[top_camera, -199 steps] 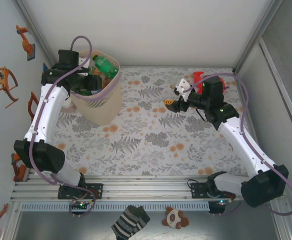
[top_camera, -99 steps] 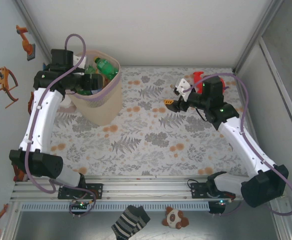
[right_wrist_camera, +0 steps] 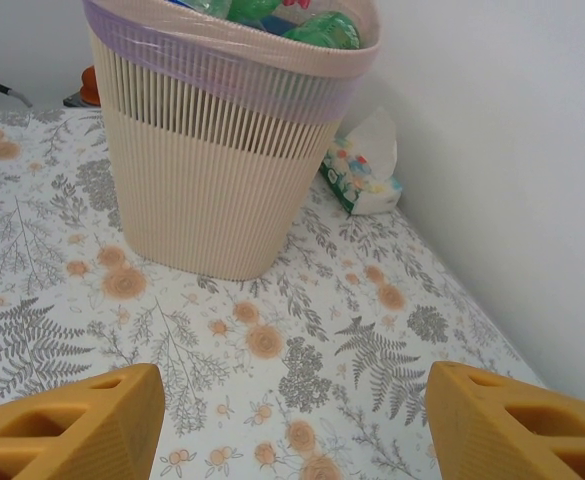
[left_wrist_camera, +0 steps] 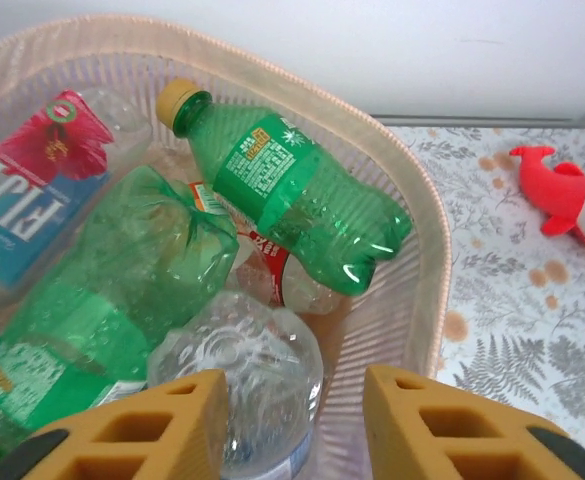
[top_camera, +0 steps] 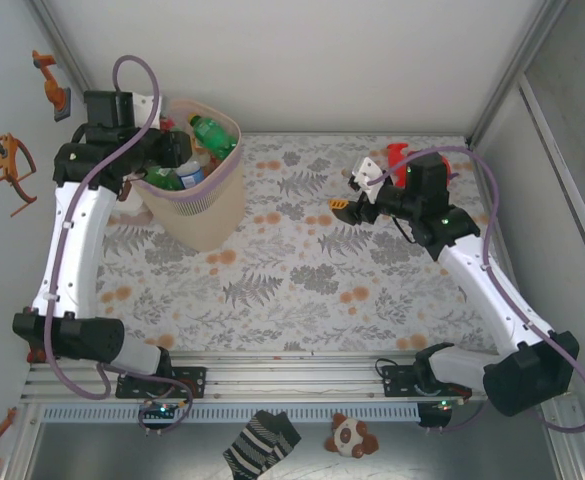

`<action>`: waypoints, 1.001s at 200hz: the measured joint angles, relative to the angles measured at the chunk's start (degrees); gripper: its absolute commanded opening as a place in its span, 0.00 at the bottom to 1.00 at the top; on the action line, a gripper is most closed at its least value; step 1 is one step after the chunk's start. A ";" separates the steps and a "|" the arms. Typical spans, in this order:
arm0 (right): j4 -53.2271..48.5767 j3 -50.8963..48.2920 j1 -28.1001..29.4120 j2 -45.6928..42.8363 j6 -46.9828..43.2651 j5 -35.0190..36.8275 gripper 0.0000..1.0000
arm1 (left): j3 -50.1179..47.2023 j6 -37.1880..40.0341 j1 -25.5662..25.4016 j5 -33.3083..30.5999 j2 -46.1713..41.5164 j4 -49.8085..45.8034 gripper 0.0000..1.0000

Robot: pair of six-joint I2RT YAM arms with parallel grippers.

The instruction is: Put the plastic bottles in the bin

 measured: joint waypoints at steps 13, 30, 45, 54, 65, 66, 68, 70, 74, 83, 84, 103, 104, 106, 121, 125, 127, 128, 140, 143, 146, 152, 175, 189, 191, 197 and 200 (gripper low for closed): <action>0.00 0.00 0.00 -0.15 0.00 0.00 0.68 | 0.09 0.04 0.00 0.44 1.73 0.52 0.27; -0.07 0.00 0.00 -0.42 0.00 0.02 0.68 | 0.15 0.11 0.00 0.57 4.24 0.61 0.24; -0.22 0.00 0.00 -0.61 0.00 0.04 0.68 | 0.15 0.11 0.09 0.59 5.70 1.11 0.23; -0.24 -0.04 0.00 -0.79 -0.02 0.17 0.68 | -0.17 0.09 0.15 0.59 6.03 1.51 0.23; -0.50 -0.07 0.00 -1.03 -0.02 0.50 0.68 | -0.94 0.09 0.15 0.61 5.92 2.51 0.23; -0.52 -0.07 0.00 -1.05 -0.02 0.52 0.68 | -0.98 0.09 0.15 0.61 5.88 2.56 0.23; -0.57 -0.07 0.00 -1.11 -0.02 0.57 0.68 | -1.14 0.09 0.15 0.61 5.79 2.73 0.23; -0.61 -0.07 0.00 -1.16 -0.02 0.70 0.68 | -1.36 0.09 0.15 0.61 5.70 2.95 0.23; -0.63 -0.07 0.00 -1.27 -0.02 0.90 0.68 | -1.73 0.07 0.15 0.63 5.51 3.30 0.23; -0.66 -0.07 0.00 -1.46 -0.02 1.51 0.68 | -2.38 0.07 0.20 0.70 5.07 3.93 0.25; -0.66 -0.07 0.00 -1.49 0.00 1.55 0.68 | -2.43 0.07 0.20 0.72 5.05 3.96 0.25; -0.72 -0.07 0.00 -1.57 0.20 3.65 0.67 | -2.95 -0.13 0.22 0.94 4.26 4.17 0.32; -0.72 -0.07 0.00 -1.57 0.20 3.80 0.68 | -2.95 -0.20 0.22 0.96 4.24 4.15 0.32; -0.76 -0.07 0.00 -1.57 0.24 4.17 0.68 | -2.99 -0.42 0.20 1.03 4.15 4.17 0.33; -0.87 -0.07 0.00 -1.62 1.07 7.08 0.68 | -3.34 -0.90 0.20 1.46 2.99 4.31 0.42; -0.87 -0.07 0.00 -1.64 1.33 8.02 0.68 | -3.54 -1.16 0.20 1.51 2.56 4.46 0.44; -0.87 -0.07 0.00 -1.64 1.33 8.48 0.68 | -3.63 -1.16 0.20 1.55 2.25 4.57 0.44; -0.90 -0.07 0.00 -1.64 1.38 8.63 0.68 | -3.67 -1.14 0.20 1.55 2.14 4.59 0.45; -1.01 -0.07 0.00 -1.90 2.05 11.08 0.68 | -4.39 -1.55 0.20 1.62 0.15 5.22 0.48; -1.03 -0.09 0.00 -2.01 2.32 11.69 0.68 | -4.63 -1.49 0.20 1.64 -0.50 5.49 0.50; -0.98 -0.17 0.00 -2.16 2.56 12.35 0.68 | -4.94 -1.68 0.20 1.62 -1.11 5.77 0.51; -1.03 -0.31 0.00 -2.51 2.86 13.51 0.68 | -5.62 -1.88 0.20 1.60 -2.62 6.32 0.53; -1.05 -1.49 0.00 -4.46 4.33 17.59 0.68 | -9.31 -2.60 0.20 1.22 -9.31 8.85 0.60; -1.05 -2.32 0.00 -5.55 5.25 20.17 0.69 | -12.15 -3.06 0.20 0.48 -13.38 10.45 0.64; -1.05 -2.43 0.00 -5.68 5.35 20.46 0.69 | -12.68 -3.10 0.20 0.28 -14.01 10.84 0.65; -1.03 -2.86 0.00 -6.08 5.81 21.57 0.68 | -14.23 -3.23 0.20 -0.20 -15.74 11.52 0.68; -1.03 -3.19 0.00 -6.36 6.12 22.27 0.69 | -15.15 -3.52 0.20 -0.59 -16.57 11.85 0.69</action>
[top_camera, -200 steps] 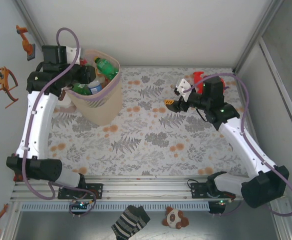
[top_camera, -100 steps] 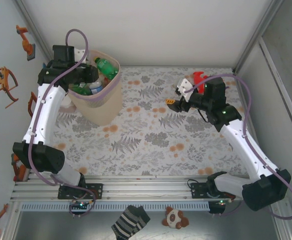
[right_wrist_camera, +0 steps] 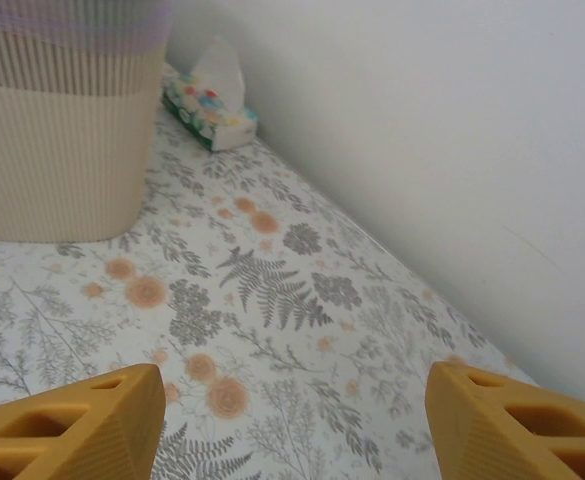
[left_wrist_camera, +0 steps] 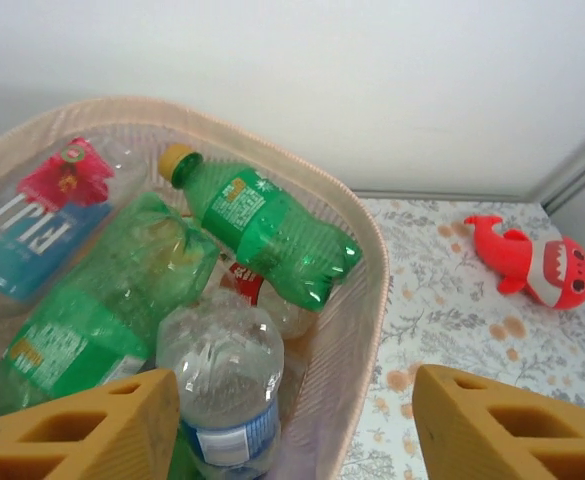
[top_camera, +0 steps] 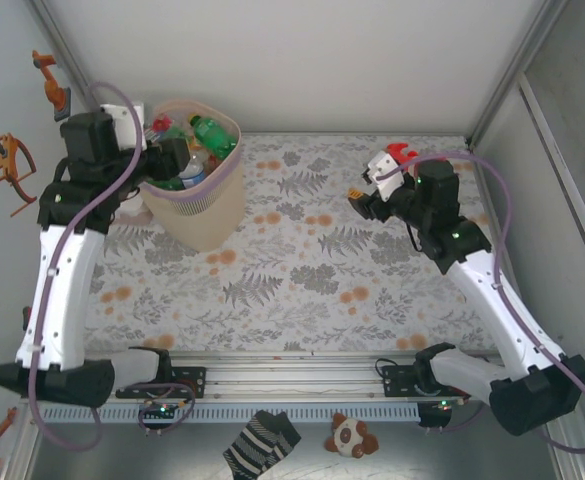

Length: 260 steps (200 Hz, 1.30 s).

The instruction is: Put the plastic bottles in the bin

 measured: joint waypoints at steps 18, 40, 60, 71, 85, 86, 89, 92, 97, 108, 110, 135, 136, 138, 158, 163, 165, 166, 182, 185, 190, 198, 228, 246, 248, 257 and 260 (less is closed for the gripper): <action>0.00 -1.88 -0.02 -1.11 1.51 3.41 0.69 | -6.12 -0.66 0.00 -2.84 -5.31 1.64 0.78; 0.00 -4.83 -0.09 -2.62 3.54 8.39 0.70 | -14.62 -1.75 0.00 -7.13 -10.62 3.65 0.88; 0.09 -8.28 -0.70 -4.63 5.95 13.64 0.75 | -22.67 -2.73 0.00 -11.96 -14.75 5.07 1.00; 0.42 -10.75 -1.57 -6.03 7.67 16.63 0.80 | -27.21 -3.65 0.00 -14.80 -16.85 5.88 0.96; 1.03 -14.51 -3.21 -7.98 10.16 20.52 0.88 | -32.83 -5.05 0.00 -18.53 -19.34 7.08 0.96; 1.16 -14.93 -3.41 -8.15 10.25 20.94 0.88 | -33.11 -5.11 0.00 -18.71 -19.45 7.17 0.96; 1.29 -15.72 -3.74 -8.48 10.54 21.70 0.91 | -34.25 -5.40 0.00 -19.47 -19.91 7.41 0.96; 1.62 -16.57 -4.22 -8.79 11.32 22.62 0.93 | -35.67 -5.79 0.00 -20.48 -20.48 7.98 0.96; 2.08 -18.05 -4.98 -9.20 12.22 24.00 0.95 | -37.55 -6.45 0.00 -21.75 -21.20 8.52 0.96; 3.52 -21.11 -6.93 -9.79 13.44 26.14 0.96 | -42.18 -7.85 0.00 -24.83 -22.84 10.40 0.96; 3.87 -21.81 -7.45 -9.81 13.79 26.64 0.96 | -43.12 -8.02 0.00 -25.35 -23.10 10.84 0.96; 9.90 -29.38 -13.35 -8.92 17.11 29.18 0.96 | -53.99 -9.09 0.00 -30.93 -24.81 18.69 0.96; 10.21 -29.59 -13.55 -8.81 17.20 29.20 0.96 | -54.31 -8.96 0.00 -31.01 -24.79 19.04 0.96; 10.99 -30.29 -14.19 -8.44 17.53 29.27 0.96 | -55.25 -8.74 0.00 -31.30 -24.72 20.04 0.96; 18.93 -35.56 -18.47 -3.80 19.69 29.38 0.95 | -62.45 -5.86 0.00 -32.85 -22.36 29.44 0.96; 20.98 -36.54 -19.26 -2.34 20.13 29.27 0.95 | -63.58 -4.87 0.00 -33.14 -21.18 31.56 0.96; 22.05 -37.03 -19.65 -1.46 20.39 29.22 0.94 | -64.04 -4.37 0.00 -33.24 -20.44 32.63 0.96; 22.43 -37.18 -19.78 -1.22 20.52 29.18 0.94 | -64.17 -4.26 0.00 -33.27 -20.22 32.94 0.96; 30.62 -40.04 -21.62 4.87 21.55 28.68 0.93 | -66.29 -0.76 0.00 -34.07 -14.78 41.24 0.96; 32.06 -40.39 -21.77 6.12 21.57 28.50 0.92 | -66.73 0.17 0.02 -34.12 -13.35 43.41 0.96; 34.36 -40.81 -21.99 8.17 21.73 28.28 0.90 | -67.34 1.38 0.04 -34.18 -11.54 46.66 0.96; 37.05 -40.92 -22.10 11.04 21.77 27.87 0.89 | -68.39 3.13 0.35 -33.90 -8.87 51.95 0.96; 43.23 -40.81 -22.10 14.75 21.99 26.67 0.89 | -71.41 7.41 3.48 -29.27 1.75 69.92 0.96; 47.56 -41.18 -22.10 14.05 23.12 25.16 0.89 | -71.23 8.17 5.51 -25.81 7.85 76.39 0.96; 48.39 -41.29 -22.10 14.03 23.30 24.92 0.89 | -71.23 8.28 5.70 -25.46 8.39 77.02 0.96; 51.23 -41.59 -22.10 14.47 23.87 23.74 0.89 | -71.23 8.50 6.38 -23.61 11.21 80.21 0.96; 52.46 -41.66 -22.10 14.91 24.00 23.30 0.89 | -71.25 8.59 6.62 -23.04 12.11 81.50 0.96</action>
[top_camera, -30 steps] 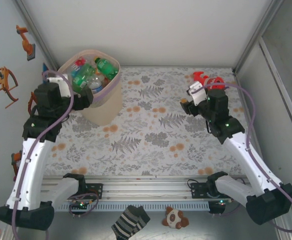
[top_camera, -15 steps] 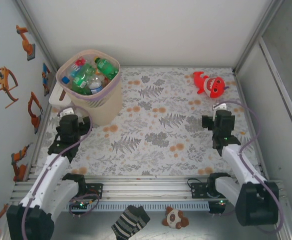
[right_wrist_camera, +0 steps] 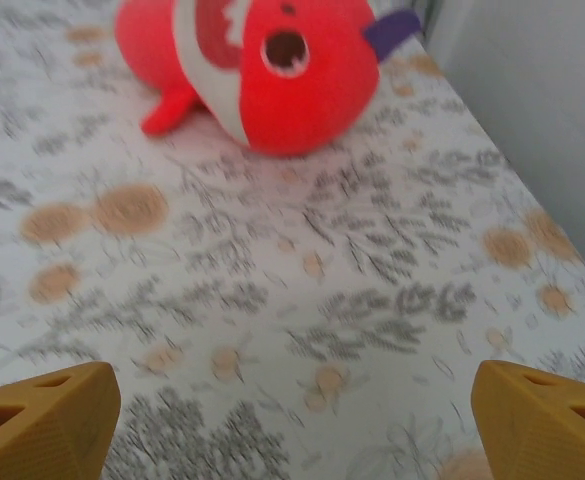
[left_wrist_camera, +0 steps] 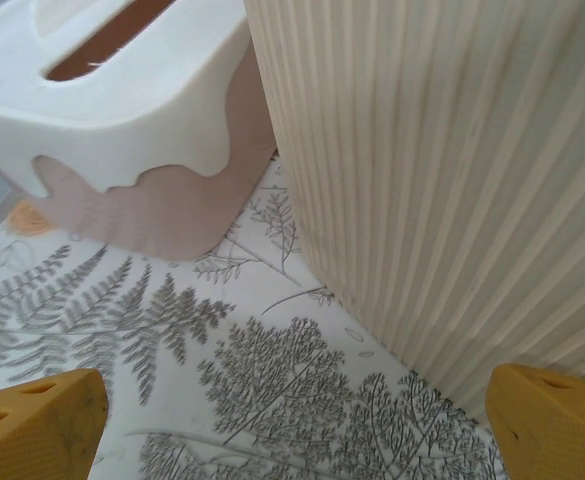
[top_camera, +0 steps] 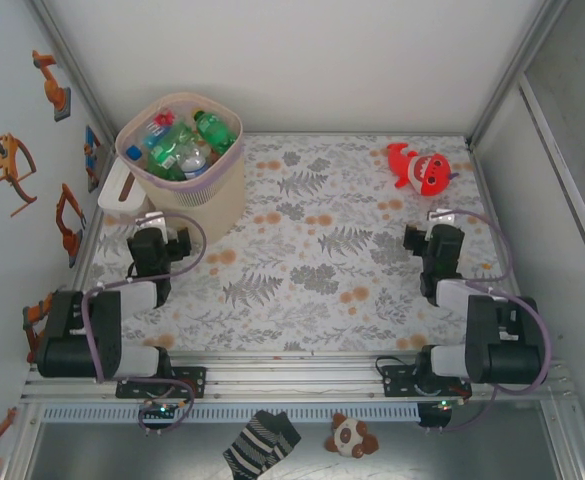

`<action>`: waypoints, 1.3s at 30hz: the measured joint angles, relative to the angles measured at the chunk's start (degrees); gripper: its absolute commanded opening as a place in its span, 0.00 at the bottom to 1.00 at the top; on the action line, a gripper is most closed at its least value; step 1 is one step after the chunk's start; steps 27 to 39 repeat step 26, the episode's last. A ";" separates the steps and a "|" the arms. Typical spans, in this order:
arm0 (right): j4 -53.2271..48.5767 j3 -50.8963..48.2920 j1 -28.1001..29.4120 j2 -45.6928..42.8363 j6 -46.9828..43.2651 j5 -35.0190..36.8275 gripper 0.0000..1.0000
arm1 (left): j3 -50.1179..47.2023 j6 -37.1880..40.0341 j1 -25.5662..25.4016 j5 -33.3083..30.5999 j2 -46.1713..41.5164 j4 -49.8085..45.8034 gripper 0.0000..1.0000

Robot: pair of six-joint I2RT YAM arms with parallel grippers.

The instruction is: Put the plastic bottles in the bin

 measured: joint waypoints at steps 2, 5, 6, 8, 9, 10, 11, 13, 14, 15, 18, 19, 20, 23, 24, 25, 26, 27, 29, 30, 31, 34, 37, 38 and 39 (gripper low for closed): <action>3.96 0.00 0.00 2.69 0.48 -1.11 0.89 | -0.13 0.24 0.85 2.69 4.09 5.18 0.96; 9.70 -0.26 0.00 8.90 0.83 -2.86 0.88 | -0.22 0.61 1.70 6.54 7.30 8.11 0.96; 10.10 -0.35 0.00 10.32 0.83 -3.63 0.88 | -0.11 0.90 1.86 7.78 7.30 7.98 0.96; 10.08 -0.33 0.00 11.30 0.83 -4.33 0.92 | 0.59 1.16 2.29 9.29 7.37 7.30 0.96; 9.94 -0.22 0.00 11.32 0.96 -4.50 0.99 | 1.16 1.16 2.45 9.70 7.37 6.56 0.96; 9.92 -0.09 0.00 11.30 1.38 -4.52 0.99 | 1.53 1.16 2.58 9.94 7.37 6.21 0.96; 9.84 0.20 0.00 11.30 1.29 -4.68 0.99 | 1.92 1.16 2.62 10.12 7.37 6.10 0.96; 9.75 0.48 0.00 11.28 1.20 -4.87 0.99 | 2.36 1.16 2.71 10.29 7.37 6.08 0.96; 9.73 0.57 0.00 11.28 1.20 -4.96 0.99 | 2.45 1.14 2.71 10.36 7.37 6.08 0.96; 9.73 0.59 0.00 11.28 1.20 -4.98 0.99 | 2.49 1.16 2.71 10.40 7.37 6.03 0.96; 9.70 0.72 0.00 11.28 1.20 -4.98 0.99 | 2.51 1.14 2.75 10.49 7.37 5.95 0.96; 9.70 0.76 0.00 11.28 1.20 -4.98 0.99 | 2.51 1.14 2.75 10.49 7.37 5.95 0.96; 9.73 0.81 0.00 11.28 1.22 -4.98 0.99 | 2.51 1.14 2.75 10.49 7.37 5.92 0.96; 9.73 0.81 0.00 11.28 1.20 -5.01 0.99 | 2.54 1.14 2.75 10.49 7.37 5.92 0.96; 9.70 0.83 0.00 11.28 1.20 -5.01 0.99 | 2.54 1.14 2.75 10.51 7.37 5.90 0.96; 9.70 0.81 0.00 11.28 1.20 -5.01 0.99 | 2.54 1.14 2.75 10.51 7.37 5.90 0.96; 9.70 0.83 0.00 11.28 1.20 -5.01 0.99 | 2.54 1.14 2.75 10.51 7.37 5.90 0.96; 9.70 0.83 0.00 11.28 1.20 -5.01 0.99 | 2.54 1.14 2.75 10.51 7.37 5.90 0.96; 9.70 0.83 0.00 11.28 1.20 -5.01 0.99 | 2.54 1.14 2.75 10.51 7.37 5.90 0.96; 9.70 0.83 0.00 11.28 1.20 -5.01 0.99 | 2.54 1.14 2.75 10.51 7.37 5.90 0.96; 9.70 0.83 0.00 11.28 1.20 -5.01 0.99 | 2.54 1.14 2.75 10.51 7.37 5.90 0.96; 9.70 0.83 0.00 11.28 1.20 -5.01 0.99 | 2.54 1.14 2.75 10.51 7.37 5.90 0.96; 9.70 0.83 0.00 11.28 1.20 -5.01 0.99 | 2.54 1.14 2.75 10.51 7.37 5.90 0.96; 9.70 0.83 0.00 11.28 1.20 -5.01 0.99 | 2.54 1.14 2.75 10.51 7.37 5.90 0.96; 9.70 0.83 0.00 11.28 1.20 -5.01 0.99 | 2.54 1.14 2.75 10.51 7.37 5.90 0.96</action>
